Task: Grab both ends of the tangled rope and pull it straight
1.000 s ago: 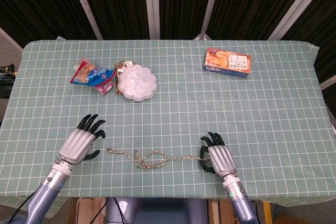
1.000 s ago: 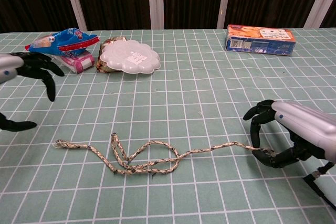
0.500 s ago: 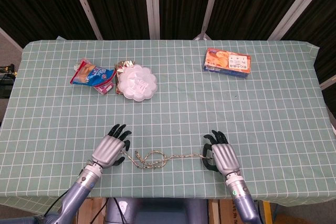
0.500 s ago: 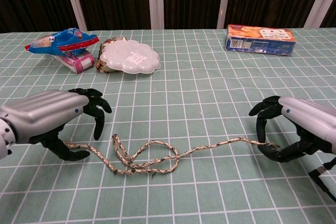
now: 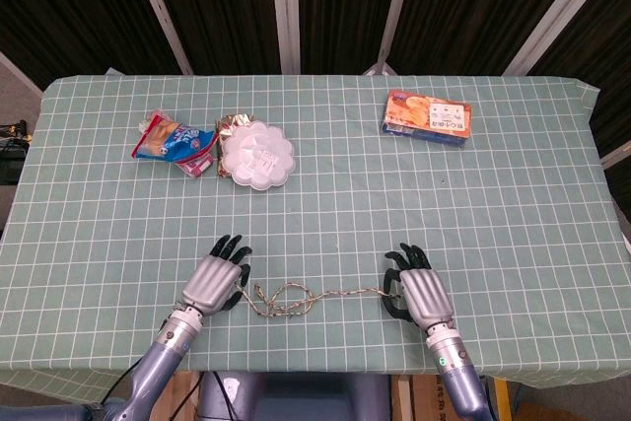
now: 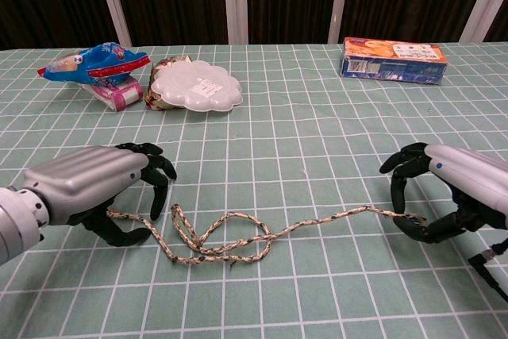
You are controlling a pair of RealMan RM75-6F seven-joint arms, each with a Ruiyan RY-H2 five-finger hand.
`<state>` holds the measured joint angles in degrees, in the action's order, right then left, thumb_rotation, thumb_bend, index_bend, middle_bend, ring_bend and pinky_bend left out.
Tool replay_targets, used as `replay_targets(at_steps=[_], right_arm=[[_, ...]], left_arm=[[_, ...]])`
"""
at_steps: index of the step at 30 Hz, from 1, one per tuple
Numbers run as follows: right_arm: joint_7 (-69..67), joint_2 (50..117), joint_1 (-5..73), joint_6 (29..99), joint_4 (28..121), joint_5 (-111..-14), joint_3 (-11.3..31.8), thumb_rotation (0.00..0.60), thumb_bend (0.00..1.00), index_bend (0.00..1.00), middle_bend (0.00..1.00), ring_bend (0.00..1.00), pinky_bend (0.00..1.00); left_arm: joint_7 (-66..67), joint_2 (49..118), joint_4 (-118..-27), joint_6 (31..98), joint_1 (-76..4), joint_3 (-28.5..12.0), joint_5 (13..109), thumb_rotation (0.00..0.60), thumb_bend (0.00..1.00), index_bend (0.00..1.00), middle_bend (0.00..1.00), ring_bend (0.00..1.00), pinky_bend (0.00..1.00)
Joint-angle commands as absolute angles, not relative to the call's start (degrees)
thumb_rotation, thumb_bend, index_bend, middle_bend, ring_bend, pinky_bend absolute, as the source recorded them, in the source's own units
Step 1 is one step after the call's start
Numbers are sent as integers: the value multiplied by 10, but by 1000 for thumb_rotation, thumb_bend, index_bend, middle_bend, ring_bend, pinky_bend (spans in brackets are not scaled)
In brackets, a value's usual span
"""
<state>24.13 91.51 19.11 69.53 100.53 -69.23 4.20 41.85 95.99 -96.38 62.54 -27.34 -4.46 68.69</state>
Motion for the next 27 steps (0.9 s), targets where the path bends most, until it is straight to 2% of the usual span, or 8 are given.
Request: replay_targets(at_steps=[1,27], right_arm=[[241,915,191,696,1004,-692,42,600,442,625,228,0,0],[237,910,194,701,1004,-692,42,600,446,625,228,0,0]], left_arm=[[419,963,-961,626,-276,-43,683,600,429,554,176,0,0],[424,969,-948,646,-289,-32,659,600,528,615,188,0,0]])
